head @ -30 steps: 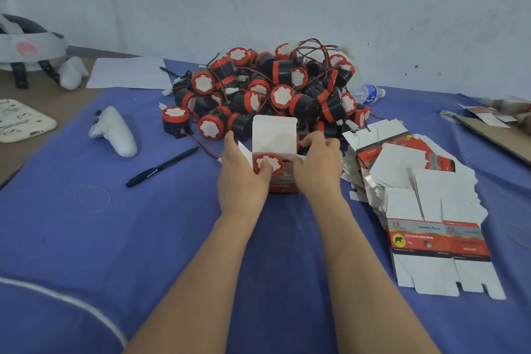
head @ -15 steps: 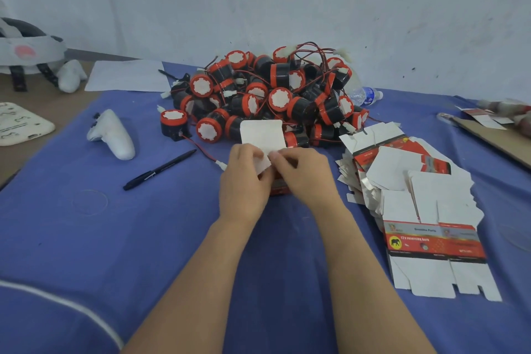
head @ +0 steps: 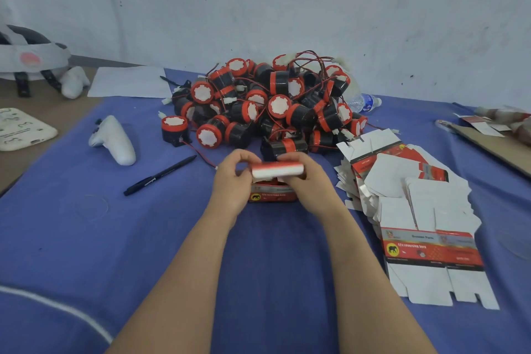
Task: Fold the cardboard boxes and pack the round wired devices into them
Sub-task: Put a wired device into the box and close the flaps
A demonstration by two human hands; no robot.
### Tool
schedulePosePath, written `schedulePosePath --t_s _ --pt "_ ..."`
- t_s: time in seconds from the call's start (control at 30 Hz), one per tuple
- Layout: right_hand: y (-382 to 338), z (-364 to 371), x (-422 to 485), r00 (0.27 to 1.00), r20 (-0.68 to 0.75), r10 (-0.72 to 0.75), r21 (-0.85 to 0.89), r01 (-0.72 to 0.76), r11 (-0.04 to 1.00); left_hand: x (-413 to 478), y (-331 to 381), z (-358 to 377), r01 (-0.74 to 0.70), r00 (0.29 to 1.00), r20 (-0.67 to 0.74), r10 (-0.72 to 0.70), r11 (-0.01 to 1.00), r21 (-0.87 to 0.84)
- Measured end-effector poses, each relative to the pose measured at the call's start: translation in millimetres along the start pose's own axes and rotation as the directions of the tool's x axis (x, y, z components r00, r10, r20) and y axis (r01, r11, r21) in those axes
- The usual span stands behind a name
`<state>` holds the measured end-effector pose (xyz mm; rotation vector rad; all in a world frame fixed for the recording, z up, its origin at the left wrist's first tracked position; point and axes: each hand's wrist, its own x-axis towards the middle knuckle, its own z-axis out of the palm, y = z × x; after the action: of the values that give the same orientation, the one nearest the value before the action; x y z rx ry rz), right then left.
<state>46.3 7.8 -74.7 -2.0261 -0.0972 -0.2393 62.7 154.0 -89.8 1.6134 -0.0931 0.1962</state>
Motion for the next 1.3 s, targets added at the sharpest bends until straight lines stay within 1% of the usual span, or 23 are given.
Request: schedulePosePath --t_s 0.07,0.13,0.17,0.2,0.33,0.37,0.47,0.57,0.63,0.7,0.77,0.87,0.93,1.0,1.07,1.13,1.2,1.27,1.3 --pt "0 -4 -1 0.994 0.107 0.002 -0.050 0.003 0.999 0 0 0 0.018 1.000 -0.016 -0.018 1.000 -0.018" --pt "1 -9 -3 0.970 0.240 0.040 -0.032 -0.034 0.999 0 2 -2 0.027 0.998 -0.047 -0.029 0.999 -0.034" --pt "1 -9 -4 0.959 0.280 0.055 -0.015 -0.053 0.998 0 3 -2 0.034 0.998 -0.053 -0.036 0.998 -0.046" --pt "2 -9 -4 0.956 0.286 0.062 0.003 -0.066 0.998 -1 5 -2 0.042 0.998 -0.042 -0.044 0.997 -0.059" --pt "3 -7 -5 0.991 0.132 0.010 0.031 -0.014 0.999 -4 6 -2 0.082 0.993 0.089 -0.072 0.990 -0.116" --pt "3 -6 -5 0.994 0.113 -0.003 0.025 0.000 1.000 -5 6 -2 0.070 0.992 0.108 -0.061 0.994 -0.088" --pt "4 -4 -4 0.992 0.122 -0.010 0.018 0.008 1.000 -6 3 -2 -0.057 0.990 0.137 0.042 0.992 0.109" --pt "3 -3 -3 0.987 0.157 0.011 0.014 -0.014 1.000 -6 3 -2 -0.123 0.987 0.123 0.105 0.981 0.151" --pt "1 -1 -3 0.988 0.153 0.037 0.037 -0.044 0.998 -6 4 -1 -0.089 0.993 0.086 0.078 0.987 0.133" --pt "-2 3 -4 0.992 0.117 0.055 0.059 -0.062 0.996 -5 6 2 -0.012 0.999 0.048 0.008 0.997 0.081" --pt "-3 9 -3 0.996 0.064 0.069 0.018 -0.070 0.997 -6 9 4 0.049 0.998 0.030 -0.050 0.999 0.015" --pt "-2 13 -1 0.995 0.048 0.087 -0.045 -0.085 0.995 -8 10 3 0.058 0.998 0.022 -0.057 0.997 -0.056" --pt "-2 13 0 0.993 0.056 0.107 -0.035 -0.105 0.994 -8 9 4 0.032 0.999 -0.002 -0.032 0.999 0.007" --pt "-2 14 0 0.988 0.051 0.148 0.019 -0.149 0.989 -8 6 5 0.026 1.000 -0.002 -0.026 0.997 0.069" --pt "-3 15 0 0.982 0.040 0.187 0.052 -0.189 0.981 -7 4 8 0.065 0.998 0.005 -0.066 0.992 0.106" --pt "-3 16 -1 0.978 0.042 0.202 0.011 -0.203 0.979 -5 4 11 0.116 0.993 0.012 -0.119 0.982 0.148" --pt "-4 19 -1 0.978 0.026 0.207 -0.016 -0.207 0.978 -3 3 13 0.156 0.987 0.011 -0.160 0.976 0.154" --pt "-5 22 -2 0.976 -0.026 0.218 -0.013 -0.218 0.976 -4 4 14 0.160 0.987 0.006 -0.163 0.973 0.168" --pt "-7 23 -3 0.973 -0.045 0.228 0.014 -0.227 0.974 -5 5 15 0.161 0.987 -0.001 -0.163 0.972 0.171"
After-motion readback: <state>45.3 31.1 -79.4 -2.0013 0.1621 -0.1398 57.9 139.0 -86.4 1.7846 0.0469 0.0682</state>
